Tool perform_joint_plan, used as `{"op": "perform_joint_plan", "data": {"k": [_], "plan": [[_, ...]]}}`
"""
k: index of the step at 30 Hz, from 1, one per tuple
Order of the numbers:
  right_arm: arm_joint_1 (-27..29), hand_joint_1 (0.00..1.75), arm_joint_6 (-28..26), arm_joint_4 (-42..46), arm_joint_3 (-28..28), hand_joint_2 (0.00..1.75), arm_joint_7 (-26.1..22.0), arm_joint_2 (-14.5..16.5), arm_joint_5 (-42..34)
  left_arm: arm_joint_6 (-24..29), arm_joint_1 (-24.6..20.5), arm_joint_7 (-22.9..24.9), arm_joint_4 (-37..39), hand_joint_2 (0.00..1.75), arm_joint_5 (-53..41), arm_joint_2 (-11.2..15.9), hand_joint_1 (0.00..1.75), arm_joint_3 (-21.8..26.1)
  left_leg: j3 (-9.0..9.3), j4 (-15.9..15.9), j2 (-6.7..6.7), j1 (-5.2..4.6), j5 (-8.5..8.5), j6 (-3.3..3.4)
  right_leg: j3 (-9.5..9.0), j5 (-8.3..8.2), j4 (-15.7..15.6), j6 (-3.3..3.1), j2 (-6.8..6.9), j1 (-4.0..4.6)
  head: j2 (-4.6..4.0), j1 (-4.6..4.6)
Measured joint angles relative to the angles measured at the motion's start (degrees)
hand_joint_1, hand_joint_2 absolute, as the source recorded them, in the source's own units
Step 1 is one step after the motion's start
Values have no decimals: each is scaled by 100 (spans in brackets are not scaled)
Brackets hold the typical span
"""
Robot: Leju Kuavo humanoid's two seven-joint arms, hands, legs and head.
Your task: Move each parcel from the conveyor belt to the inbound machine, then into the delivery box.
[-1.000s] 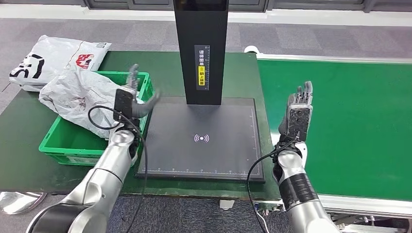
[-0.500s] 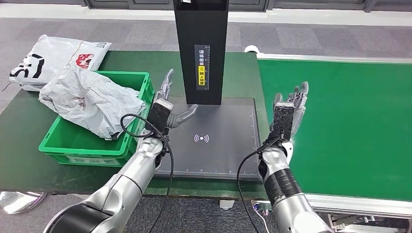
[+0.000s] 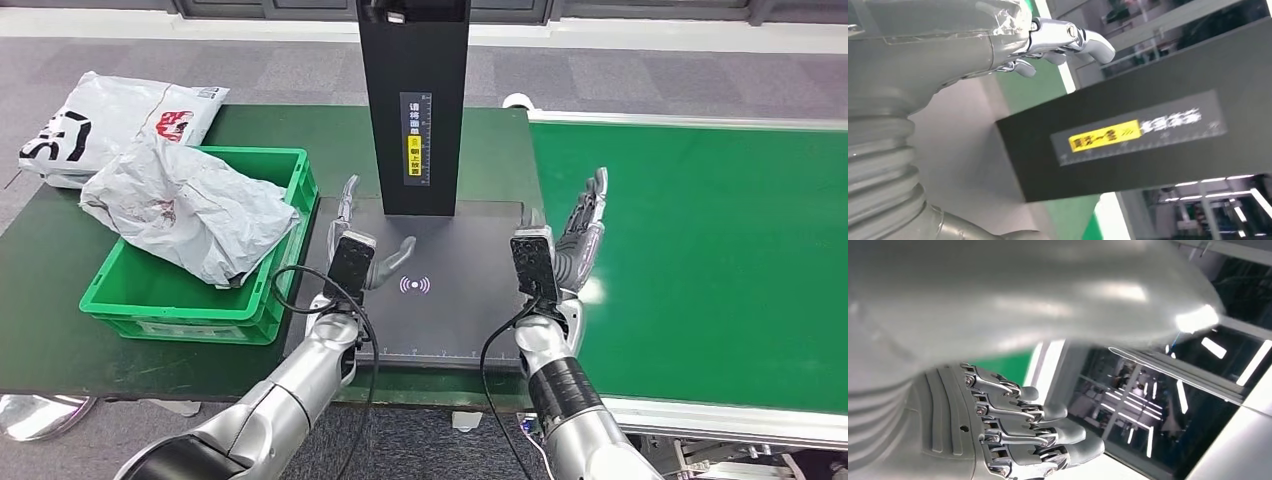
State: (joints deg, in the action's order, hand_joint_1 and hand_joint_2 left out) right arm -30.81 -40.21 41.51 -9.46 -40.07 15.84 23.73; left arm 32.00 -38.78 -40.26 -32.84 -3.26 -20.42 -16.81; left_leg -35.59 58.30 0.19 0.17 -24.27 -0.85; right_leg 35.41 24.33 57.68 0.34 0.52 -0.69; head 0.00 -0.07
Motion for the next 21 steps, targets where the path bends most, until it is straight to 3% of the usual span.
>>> {"op": "perform_joint_plan", "data": {"k": [8, 12, 15, 21], "plan": [[-4, 0, -5, -74, 15, 175, 1, 49, 22, 181, -4, -1, 238, 175, -185, -49, 0, -19, 0, 0, 0, 0, 0, 0, 0, 0, 0, 0, -1, 1, 0, 0], [46, 0, -5, -27, 15, 175, 0, 99, 427, 691, 111, -3, 151, 175, -1463, -26, 0, -204, 0, -1, 0, 1, 0, -1, 0, 1, 0, -1, 0, 1, 0, 0], [94, 0, -5, 22, 15, 175, -3, 140, 574, 769, 273, -2, 70, 175, -2719, -22, 0, -230, -1, -1, 0, 1, -1, -1, 0, 3, 0, -2, 0, 1, 0, 0], [129, 0, -5, 63, 15, 175, -2, 157, 648, 790, 420, 2, -64, 175, -2896, -29, 0, -229, -1, -1, 0, 0, -2, 0, 0, 3, 0, -2, 1, 0, 0, 0]]}}
